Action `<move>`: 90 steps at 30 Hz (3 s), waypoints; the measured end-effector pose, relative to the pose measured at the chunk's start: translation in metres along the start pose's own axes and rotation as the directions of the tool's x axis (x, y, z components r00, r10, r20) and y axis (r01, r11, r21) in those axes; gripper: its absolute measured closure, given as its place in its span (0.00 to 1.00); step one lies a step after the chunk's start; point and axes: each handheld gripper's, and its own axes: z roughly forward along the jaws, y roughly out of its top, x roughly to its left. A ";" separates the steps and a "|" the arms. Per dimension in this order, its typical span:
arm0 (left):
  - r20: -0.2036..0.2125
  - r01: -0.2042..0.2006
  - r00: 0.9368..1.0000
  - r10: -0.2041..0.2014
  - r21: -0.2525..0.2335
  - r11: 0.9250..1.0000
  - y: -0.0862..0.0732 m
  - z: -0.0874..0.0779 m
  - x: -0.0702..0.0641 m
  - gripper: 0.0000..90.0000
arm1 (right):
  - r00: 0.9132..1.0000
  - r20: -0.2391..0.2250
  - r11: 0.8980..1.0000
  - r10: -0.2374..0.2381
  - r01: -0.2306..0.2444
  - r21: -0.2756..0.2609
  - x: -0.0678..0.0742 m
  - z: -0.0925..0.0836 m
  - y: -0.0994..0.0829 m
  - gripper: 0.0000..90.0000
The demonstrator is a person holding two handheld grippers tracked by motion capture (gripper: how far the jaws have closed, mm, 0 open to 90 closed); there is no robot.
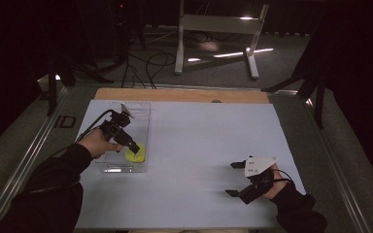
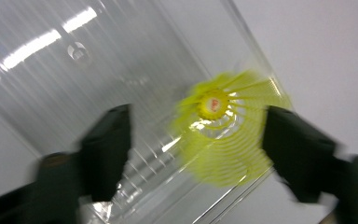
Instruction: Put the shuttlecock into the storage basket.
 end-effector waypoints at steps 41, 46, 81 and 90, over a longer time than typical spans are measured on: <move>-0.068 -0.382 0.917 0.392 -0.427 0.820 -0.019 -0.007 -0.072 0.00 | 0.974 0.037 0.973 0.223 -0.220 -0.068 0.000 -0.010 -0.018 0.10; -0.075 -0.413 0.899 0.431 -0.470 0.780 -0.019 0.007 -0.090 0.00 | 0.966 0.091 0.968 0.243 -0.235 -0.089 -0.001 -0.016 -0.021 0.10; -0.052 -0.473 0.843 0.535 -0.545 0.692 -0.076 0.072 -0.117 0.00 | 0.952 0.125 0.951 0.280 -0.257 -0.170 0.000 -0.022 -0.043 0.11; -0.046 -0.445 0.864 0.502 -0.538 0.716 -0.096 0.087 -0.110 0.00 | 0.954 0.109 0.952 0.278 -0.258 -0.163 0.000 -0.019 -0.045 0.11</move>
